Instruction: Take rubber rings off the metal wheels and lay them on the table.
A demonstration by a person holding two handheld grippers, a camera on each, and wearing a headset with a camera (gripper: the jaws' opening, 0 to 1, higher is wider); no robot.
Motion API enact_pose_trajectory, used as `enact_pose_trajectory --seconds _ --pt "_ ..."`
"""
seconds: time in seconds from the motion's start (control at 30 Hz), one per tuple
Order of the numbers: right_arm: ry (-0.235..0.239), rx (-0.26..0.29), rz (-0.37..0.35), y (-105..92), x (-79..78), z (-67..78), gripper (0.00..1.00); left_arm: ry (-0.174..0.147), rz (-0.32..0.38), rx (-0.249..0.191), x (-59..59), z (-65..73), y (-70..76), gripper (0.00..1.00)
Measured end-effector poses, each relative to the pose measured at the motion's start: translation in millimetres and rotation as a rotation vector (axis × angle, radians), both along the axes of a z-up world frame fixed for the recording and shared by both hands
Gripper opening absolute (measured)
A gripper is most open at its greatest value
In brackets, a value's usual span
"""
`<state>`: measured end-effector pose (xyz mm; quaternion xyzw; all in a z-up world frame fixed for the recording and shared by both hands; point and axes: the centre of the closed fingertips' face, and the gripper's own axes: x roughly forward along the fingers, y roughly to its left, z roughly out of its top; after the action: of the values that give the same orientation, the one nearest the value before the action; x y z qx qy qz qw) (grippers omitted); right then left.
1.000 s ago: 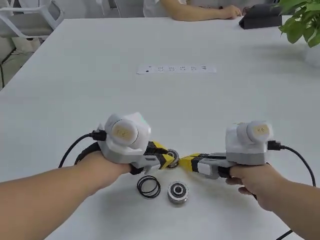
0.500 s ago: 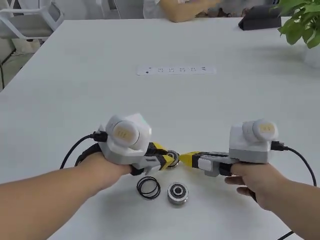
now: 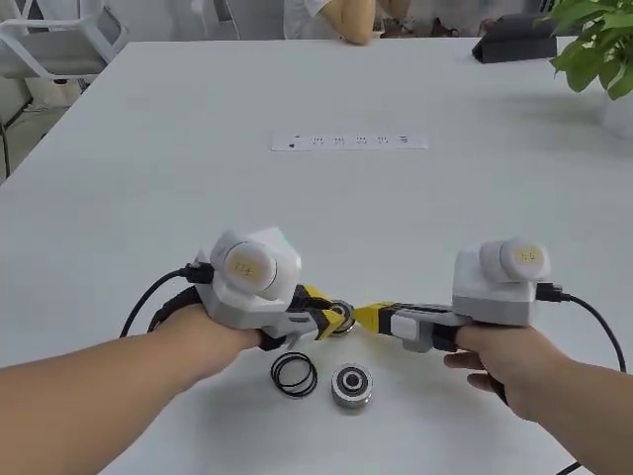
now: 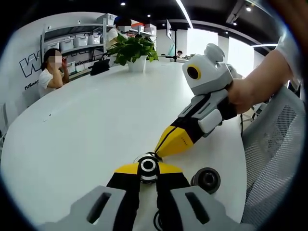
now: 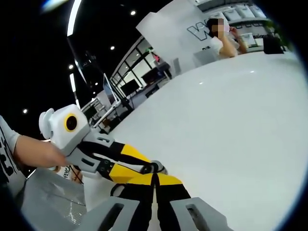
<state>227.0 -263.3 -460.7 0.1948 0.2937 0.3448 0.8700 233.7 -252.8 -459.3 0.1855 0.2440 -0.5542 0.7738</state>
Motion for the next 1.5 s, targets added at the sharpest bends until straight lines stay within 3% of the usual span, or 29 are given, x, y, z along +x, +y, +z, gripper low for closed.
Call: enact_pose_trajectory --seconds 0.2,0.5,1.2,1.5 --pt "-0.016 -0.022 0.019 3.8 -0.8 2.2 0.00 -0.002 -0.001 0.003 0.3 0.0 0.1 0.07" --pt "-0.020 -0.012 0.033 7.3 -0.9 4.5 0.00 0.000 -0.004 0.004 0.3 -0.4 -0.3 0.07" --pt "-0.042 0.091 0.077 15.7 -8.5 19.2 0.00 -0.001 0.002 0.010 0.2 -0.6 -0.4 0.07" --pt "-0.041 0.081 0.062 13.7 -6.6 17.7 0.00 0.001 -0.005 0.016 -0.1 -0.5 -0.6 0.07"
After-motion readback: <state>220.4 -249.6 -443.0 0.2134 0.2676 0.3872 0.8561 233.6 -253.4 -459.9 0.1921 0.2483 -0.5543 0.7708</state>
